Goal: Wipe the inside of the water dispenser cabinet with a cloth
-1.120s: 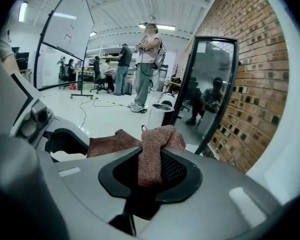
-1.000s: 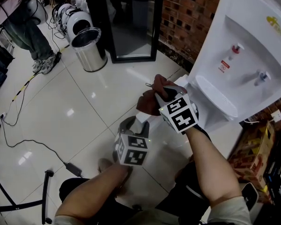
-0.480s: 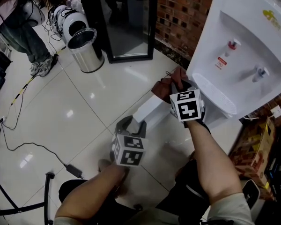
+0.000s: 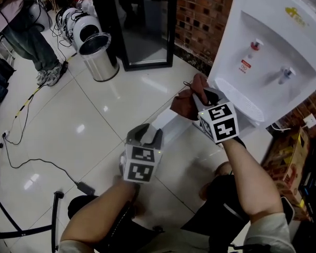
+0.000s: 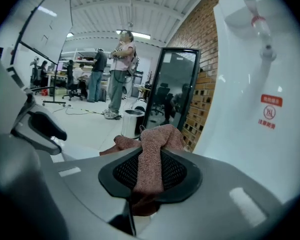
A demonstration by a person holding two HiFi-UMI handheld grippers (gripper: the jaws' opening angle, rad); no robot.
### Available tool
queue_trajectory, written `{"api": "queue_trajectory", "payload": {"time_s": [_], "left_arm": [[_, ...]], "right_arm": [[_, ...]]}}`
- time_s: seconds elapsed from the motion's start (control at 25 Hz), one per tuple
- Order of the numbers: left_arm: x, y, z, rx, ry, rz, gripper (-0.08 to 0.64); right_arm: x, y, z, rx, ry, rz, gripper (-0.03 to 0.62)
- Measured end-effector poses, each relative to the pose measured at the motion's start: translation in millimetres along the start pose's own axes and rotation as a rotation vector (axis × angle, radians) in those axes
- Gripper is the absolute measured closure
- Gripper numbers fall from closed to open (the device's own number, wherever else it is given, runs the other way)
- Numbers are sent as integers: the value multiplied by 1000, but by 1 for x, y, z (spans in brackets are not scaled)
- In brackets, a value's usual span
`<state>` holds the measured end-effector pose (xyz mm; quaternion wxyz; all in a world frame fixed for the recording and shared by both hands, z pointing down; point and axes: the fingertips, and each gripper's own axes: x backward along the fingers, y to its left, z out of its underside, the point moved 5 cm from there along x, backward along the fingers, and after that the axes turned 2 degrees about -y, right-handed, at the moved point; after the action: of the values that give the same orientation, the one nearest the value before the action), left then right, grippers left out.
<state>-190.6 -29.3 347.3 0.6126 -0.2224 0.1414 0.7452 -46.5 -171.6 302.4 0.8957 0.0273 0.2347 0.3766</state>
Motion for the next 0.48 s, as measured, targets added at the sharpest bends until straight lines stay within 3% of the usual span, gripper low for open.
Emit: {"api": "queue_trajectory", "payload": {"time_s": [0.24,0.36,0.48], "left_arm": [[2,18,-1,93,-16,8,443],[-5,16,0,166,-42,86,443],[-11,14,-2,181,-46,126,445]], "right_arm": [[44,49,-11,110,-76,-218,497],[57,72,1,169,-47,-342,498],[63,95,21,243,7,-455,497]]}}
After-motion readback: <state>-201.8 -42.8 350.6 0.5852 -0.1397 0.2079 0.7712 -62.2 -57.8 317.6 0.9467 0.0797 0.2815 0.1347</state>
